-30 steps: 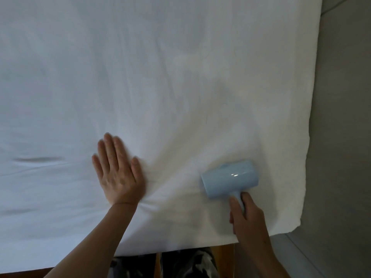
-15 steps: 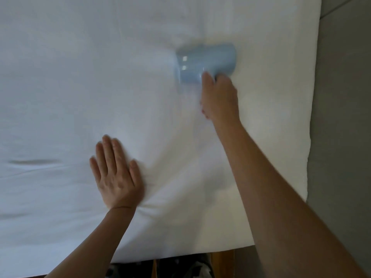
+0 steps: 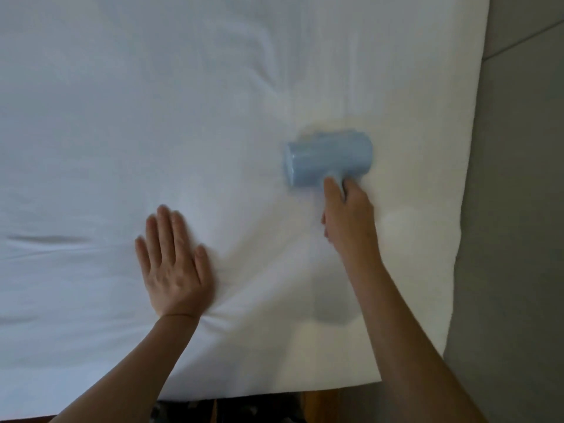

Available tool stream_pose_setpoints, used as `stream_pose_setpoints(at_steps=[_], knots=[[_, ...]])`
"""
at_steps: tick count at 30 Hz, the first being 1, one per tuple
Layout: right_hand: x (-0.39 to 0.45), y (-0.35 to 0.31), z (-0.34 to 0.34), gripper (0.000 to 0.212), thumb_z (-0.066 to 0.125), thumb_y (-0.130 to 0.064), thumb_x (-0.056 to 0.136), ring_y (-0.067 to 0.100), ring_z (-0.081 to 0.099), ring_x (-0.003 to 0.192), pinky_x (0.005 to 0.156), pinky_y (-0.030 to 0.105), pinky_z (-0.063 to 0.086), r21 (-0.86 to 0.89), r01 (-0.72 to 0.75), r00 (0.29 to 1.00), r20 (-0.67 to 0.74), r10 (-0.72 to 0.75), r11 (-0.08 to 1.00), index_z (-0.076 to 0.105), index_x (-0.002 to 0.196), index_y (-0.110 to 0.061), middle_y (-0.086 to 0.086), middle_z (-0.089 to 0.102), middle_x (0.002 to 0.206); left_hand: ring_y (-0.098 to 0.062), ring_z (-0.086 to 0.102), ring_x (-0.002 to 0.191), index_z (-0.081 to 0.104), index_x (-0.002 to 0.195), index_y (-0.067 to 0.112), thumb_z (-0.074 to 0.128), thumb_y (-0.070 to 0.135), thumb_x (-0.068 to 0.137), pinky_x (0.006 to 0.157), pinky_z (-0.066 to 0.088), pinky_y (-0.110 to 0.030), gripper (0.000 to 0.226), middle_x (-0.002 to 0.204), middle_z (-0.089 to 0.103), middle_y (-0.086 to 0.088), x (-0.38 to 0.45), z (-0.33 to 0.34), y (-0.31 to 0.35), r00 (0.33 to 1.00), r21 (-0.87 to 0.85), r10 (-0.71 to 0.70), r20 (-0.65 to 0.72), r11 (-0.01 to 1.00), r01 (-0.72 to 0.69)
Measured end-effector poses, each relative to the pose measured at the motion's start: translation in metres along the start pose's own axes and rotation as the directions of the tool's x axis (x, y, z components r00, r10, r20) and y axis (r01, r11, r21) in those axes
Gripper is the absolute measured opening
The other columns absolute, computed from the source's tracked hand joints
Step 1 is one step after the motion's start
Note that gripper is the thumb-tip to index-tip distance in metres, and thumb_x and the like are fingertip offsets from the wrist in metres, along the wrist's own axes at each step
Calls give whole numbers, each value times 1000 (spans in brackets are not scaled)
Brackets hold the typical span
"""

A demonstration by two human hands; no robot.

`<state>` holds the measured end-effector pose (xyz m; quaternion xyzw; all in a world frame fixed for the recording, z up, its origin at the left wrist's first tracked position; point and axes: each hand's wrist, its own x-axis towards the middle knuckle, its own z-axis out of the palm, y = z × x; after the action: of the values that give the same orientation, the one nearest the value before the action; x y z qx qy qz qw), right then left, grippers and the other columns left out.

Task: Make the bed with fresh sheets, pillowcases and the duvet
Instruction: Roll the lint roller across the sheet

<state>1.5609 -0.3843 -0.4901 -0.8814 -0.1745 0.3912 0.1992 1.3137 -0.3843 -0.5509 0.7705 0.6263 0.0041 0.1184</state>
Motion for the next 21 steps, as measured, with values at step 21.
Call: stream_pose_setpoints(at_steps=[21], knots=[[-130, 94, -10, 30, 42, -58, 83, 12, 52, 48, 45, 27, 34, -126, -4, 966, 254, 36, 992, 52, 82, -30, 0, 50, 51, -27, 10, 148, 19, 152, 5, 25, 33, 97, 120, 3, -43, 62, 159, 15, -13, -1, 3, 1, 1000, 9, -10, -20, 1000, 10]])
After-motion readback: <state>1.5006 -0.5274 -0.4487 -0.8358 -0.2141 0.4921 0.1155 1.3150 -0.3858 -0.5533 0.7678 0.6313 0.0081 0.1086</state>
